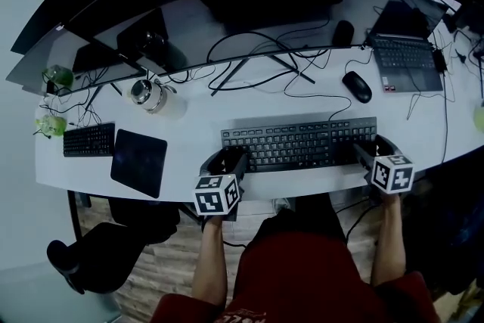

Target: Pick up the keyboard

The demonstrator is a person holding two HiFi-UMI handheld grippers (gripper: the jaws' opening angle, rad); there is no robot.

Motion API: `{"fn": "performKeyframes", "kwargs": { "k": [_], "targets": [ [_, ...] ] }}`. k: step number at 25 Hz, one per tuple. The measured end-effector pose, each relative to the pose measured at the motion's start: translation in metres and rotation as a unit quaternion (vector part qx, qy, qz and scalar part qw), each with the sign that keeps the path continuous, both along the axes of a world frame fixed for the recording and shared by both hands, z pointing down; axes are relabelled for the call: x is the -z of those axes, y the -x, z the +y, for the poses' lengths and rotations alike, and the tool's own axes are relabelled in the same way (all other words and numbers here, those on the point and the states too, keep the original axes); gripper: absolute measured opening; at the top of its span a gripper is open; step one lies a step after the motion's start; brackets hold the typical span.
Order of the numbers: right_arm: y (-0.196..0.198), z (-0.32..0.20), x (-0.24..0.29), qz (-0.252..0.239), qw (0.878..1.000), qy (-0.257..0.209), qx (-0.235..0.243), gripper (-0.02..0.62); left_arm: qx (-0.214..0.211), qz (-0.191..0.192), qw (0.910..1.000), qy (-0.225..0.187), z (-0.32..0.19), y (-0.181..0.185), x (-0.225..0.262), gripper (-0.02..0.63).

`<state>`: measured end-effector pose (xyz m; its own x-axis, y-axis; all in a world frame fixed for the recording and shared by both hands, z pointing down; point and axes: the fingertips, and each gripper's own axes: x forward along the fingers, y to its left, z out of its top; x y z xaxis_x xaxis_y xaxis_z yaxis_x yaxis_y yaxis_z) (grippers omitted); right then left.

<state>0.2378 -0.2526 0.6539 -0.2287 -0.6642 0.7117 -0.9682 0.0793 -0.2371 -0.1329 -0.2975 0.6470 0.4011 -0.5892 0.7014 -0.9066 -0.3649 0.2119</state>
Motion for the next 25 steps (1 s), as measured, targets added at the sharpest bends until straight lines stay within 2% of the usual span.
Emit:
{"fn": "performKeyframes", "kwargs": {
  "k": [6, 13, 20, 25],
  "targets": [
    [0.005, -0.012, 0.042, 0.006, 0.998, -0.056, 0.001, 0.348, 0.007, 0.004, 0.9983, -0.058, -0.009, 0.005, 0.043, 0.258],
    [0.013, -0.030, 0.101, 0.012, 0.991, -0.131, -0.002, 0.348, 0.011, 0.002, 0.9905, -0.137, -0.025, 0.013, 0.107, 0.258],
    [0.023, -0.037, 0.160, 0.020, 0.979, -0.203, -0.003, 0.347, 0.016, 0.008, 0.9763, -0.216, -0.029, 0.024, 0.168, 0.258],
    [0.034, -0.039, 0.206, 0.032, 0.967, -0.254, -0.001, 0.348, 0.024, 0.014, 0.9630, -0.268, -0.029, 0.035, 0.210, 0.258]
  ]
}}
